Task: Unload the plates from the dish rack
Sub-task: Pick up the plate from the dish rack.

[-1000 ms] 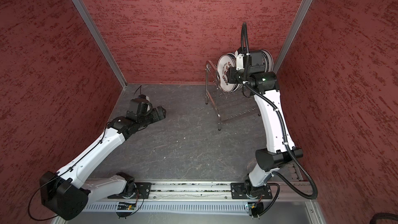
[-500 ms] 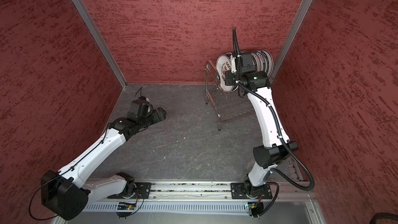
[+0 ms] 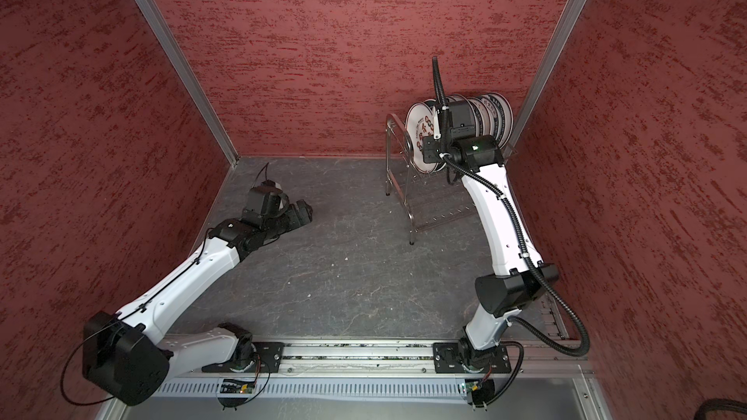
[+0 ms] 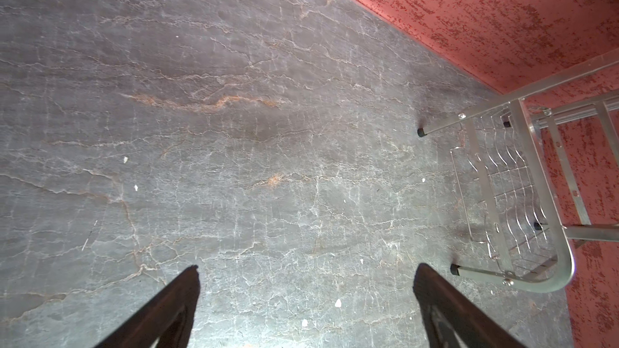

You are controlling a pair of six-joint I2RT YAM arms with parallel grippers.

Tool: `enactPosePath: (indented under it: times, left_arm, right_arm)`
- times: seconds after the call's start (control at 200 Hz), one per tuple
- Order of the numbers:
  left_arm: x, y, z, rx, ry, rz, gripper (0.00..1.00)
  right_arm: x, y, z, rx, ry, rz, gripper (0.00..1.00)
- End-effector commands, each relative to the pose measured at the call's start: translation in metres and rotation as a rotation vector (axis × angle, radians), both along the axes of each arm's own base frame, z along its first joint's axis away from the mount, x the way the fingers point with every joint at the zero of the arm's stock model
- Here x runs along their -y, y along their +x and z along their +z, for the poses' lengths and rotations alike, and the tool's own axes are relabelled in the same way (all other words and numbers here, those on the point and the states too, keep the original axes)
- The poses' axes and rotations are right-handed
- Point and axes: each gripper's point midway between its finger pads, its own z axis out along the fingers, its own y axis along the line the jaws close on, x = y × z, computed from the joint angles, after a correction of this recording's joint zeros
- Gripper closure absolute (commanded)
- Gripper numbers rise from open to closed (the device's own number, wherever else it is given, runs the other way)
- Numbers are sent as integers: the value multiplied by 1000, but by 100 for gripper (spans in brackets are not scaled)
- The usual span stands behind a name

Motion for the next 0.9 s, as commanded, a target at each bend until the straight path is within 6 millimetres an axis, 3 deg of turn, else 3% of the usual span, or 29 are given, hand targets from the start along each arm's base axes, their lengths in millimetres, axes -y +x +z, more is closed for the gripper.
enactPosePath:
  times: [0.0,0.276,0.641,0.771,0.877,0.892]
  left_arm:
    - [-6,4,4,22,26,13,1]
    - [-12,3,-5,3,108,-33,0]
    - [-17,-2,4,70,146,-57,1]
    - [-19,-5,11,90,155,-69,1]
    - [-22,-7,16,93,151,-55,0]
    - [-23,-7,17,93,149,-55,0]
  right_arm:
    - [0,-6,27,92,-10,17,87]
    - [1,-9,70,239,16,15,99]
    - [11,-25,143,490,51,-8,100]
    - [3,-38,174,604,115,44,100]
    - [-20,-45,193,673,216,164,100]
    - [-20,-58,205,703,238,185,100]
